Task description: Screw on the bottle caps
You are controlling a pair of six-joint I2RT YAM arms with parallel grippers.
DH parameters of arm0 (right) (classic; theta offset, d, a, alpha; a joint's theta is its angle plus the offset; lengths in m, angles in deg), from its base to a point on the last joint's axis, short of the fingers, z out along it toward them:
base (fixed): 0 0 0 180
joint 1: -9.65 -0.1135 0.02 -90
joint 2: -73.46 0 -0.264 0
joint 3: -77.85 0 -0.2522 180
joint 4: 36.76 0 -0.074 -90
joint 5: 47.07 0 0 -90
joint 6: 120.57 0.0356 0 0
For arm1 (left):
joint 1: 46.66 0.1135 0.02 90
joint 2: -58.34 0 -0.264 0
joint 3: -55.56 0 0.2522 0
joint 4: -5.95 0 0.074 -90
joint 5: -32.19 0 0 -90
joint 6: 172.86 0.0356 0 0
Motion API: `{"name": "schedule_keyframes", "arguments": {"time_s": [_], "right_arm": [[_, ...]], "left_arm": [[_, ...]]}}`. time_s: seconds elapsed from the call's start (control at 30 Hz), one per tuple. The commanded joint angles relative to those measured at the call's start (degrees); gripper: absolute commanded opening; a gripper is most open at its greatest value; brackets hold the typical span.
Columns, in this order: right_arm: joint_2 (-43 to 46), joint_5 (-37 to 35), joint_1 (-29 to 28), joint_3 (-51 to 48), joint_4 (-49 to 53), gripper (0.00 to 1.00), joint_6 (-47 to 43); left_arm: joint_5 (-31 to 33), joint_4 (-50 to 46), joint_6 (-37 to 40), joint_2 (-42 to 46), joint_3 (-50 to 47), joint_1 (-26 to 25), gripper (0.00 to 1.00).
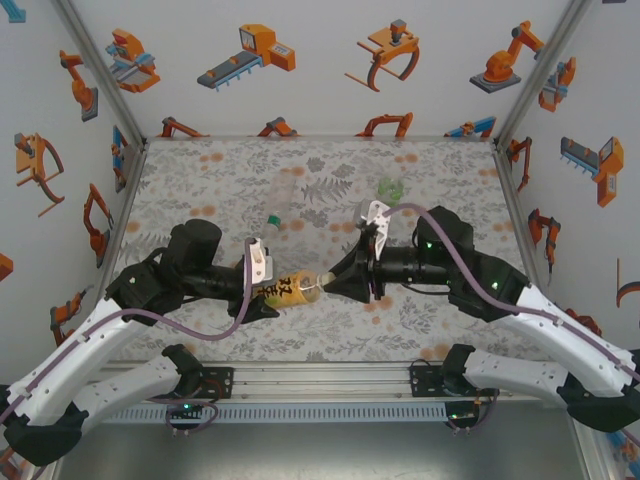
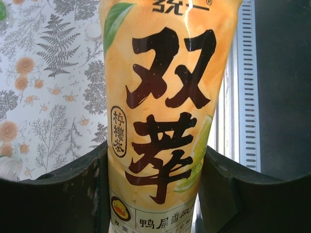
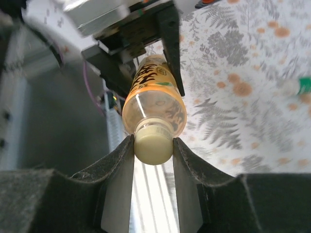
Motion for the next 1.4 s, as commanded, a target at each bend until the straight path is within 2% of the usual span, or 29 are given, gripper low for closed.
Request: {"name": "schedule_keyframes", "arguments": {"time_s": [0.0, 0.13, 0.3, 0.37, 0.47, 0.53, 0.67, 0.77, 0.9, 0.97, 1.17, 1.37], "right_arm": [[-0.52, -10.57, -0.55, -1.53, 1.32, 0.0, 25.42], [-3.03, -12.19, -0.53, 0.07, 8.13, 0.0, 44.54], [-4.09, -10.99, -0.55, -2.41, 8.62, 0.0, 66.6], [-3.35, -11.26, -0.55, -4.34, 6.88, 0.0, 73.51], [-3.83, -10.91, -0.64, -4.28, 6.03, 0.0, 75.64], [-5.08, -10.42, -0.73, -2.1, 8.57, 0.07, 73.59], [-6.51, -12.46, -0.73, 5.03, 16.3, 0.33, 64.83], [-7.08, -15.43, -0.73, 10.26, 21.72, 0.43, 57.37], [-6.77, -17.97, -0.64, 14.36, 23.55, 0.55, 48.46], [-6.79, -19.04, -0.53, 16.32, 24.39, 0.64, 44.8], [-8.48, -20.32, -0.29, 23.37, 24.02, 0.68, 25.79], [-8.31, -6.91, -0.29, 24.16, 18.68, 0.66, -3.3]], "left_arm": [[-1.13, 6.86, -1.14, 1.0, 0.42, -0.46, 0.0], [-0.68, 7.25, -0.81, 0.14, 0.42, -0.41, 0.0], [-0.83, 8.01, -0.57, -0.91, 0.68, -0.41, 0.0], [-0.88, 8.33, -0.37, -1.12, 0.73, -0.41, 0.0], [-0.99, 8.57, -0.37, -1.49, 0.78, -0.42, 0.0], [-0.98, 8.54, -0.3, -1.66, 0.79, -0.41, 0.0], [-0.83, 7.71, -0.08, -1.47, 0.65, -0.41, 0.0], [-0.73, 6.91, 0.26, -0.99, -0.02, -0.41, 0.0], [-0.76, 6.76, -0.07, -0.11, -0.85, -0.45, 0.0], [-0.64, 6.66, -0.01, 0.08, -0.87, -0.45, 0.0], [-0.71, 6.12, 0.13, -0.05, -0.26, -0.43, 0.0], [-1.07, 6.07, 0.24, 0.29, 0.0, -0.41, 0.0]]}}
